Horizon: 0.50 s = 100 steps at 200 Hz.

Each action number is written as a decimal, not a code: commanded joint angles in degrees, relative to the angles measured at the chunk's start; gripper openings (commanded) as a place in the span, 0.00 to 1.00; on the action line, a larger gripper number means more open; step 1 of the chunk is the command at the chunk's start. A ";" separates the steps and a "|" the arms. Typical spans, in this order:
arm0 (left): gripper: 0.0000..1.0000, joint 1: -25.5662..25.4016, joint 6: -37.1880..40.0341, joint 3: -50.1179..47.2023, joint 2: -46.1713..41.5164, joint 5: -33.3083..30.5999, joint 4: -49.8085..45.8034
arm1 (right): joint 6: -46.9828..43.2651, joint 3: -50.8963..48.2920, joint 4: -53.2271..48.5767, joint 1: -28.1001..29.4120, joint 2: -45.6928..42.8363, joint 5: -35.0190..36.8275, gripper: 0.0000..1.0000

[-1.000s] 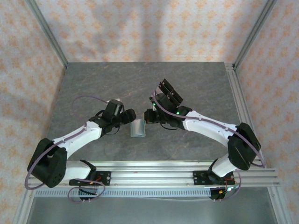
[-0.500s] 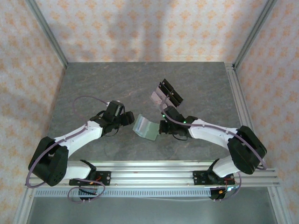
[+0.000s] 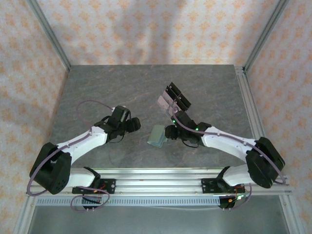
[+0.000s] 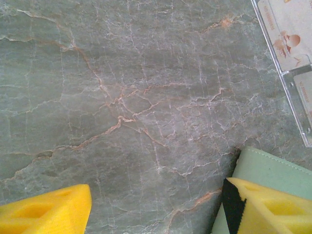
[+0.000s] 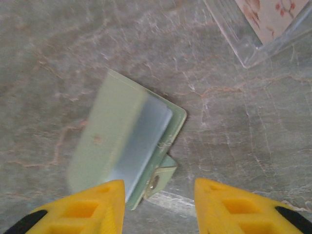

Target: Put the credit cards into the card holder

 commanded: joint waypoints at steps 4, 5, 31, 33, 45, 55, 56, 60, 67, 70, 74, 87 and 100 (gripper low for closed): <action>0.72 -0.46 2.17 2.26 0.82 -0.53 -2.28 | 1.82 1.68 -0.28 -0.08 -1.23 -0.37 0.43; 0.72 -0.50 2.19 2.29 0.83 -0.49 -2.34 | 1.89 1.68 -0.23 -0.09 -1.15 -0.41 0.43; 0.72 -0.81 3.16 3.35 1.60 -0.89 -3.61 | 2.53 1.94 -0.06 -0.02 0.82 0.55 0.46; 0.72 -0.94 3.21 3.38 1.61 -0.89 -3.63 | 2.53 1.98 -0.20 -0.04 0.99 0.77 0.46; 0.72 -1.04 3.27 3.56 1.62 -0.86 -3.89 | 2.52 2.03 -0.69 -0.02 1.90 1.72 0.50; 0.72 -1.16 3.22 3.57 1.61 -0.93 -3.92 | 2.45 2.03 -0.85 0.07 2.89 2.09 0.53; 0.72 -1.16 3.24 3.55 1.58 -0.96 -3.91 | 2.47 2.03 -0.87 0.07 3.03 2.10 0.53; 0.72 -1.14 3.26 3.55 1.53 -1.05 -3.91 | 2.49 2.11 -0.76 0.07 3.43 2.10 0.54; 0.72 -1.11 3.17 3.62 1.59 -1.15 -3.95 | 2.35 2.17 -0.54 0.16 4.06 1.90 0.55; 0.72 -1.11 3.17 3.57 1.70 -1.15 -3.92 | 2.31 2.24 -0.39 0.24 4.38 1.77 0.55; 0.72 -1.10 3.17 3.56 1.76 -1.11 -3.94 | 2.23 2.40 -0.21 0.37 4.71 1.74 0.56; 0.72 -1.24 3.01 3.63 1.99 -1.15 -3.89 | 2.04 3.01 -0.06 0.76 6.10 1.96 0.57; 0.72 -1.24 2.82 3.68 2.12 -1.15 -3.80 | 1.73 3.83 -0.01 1.27 7.53 2.23 0.58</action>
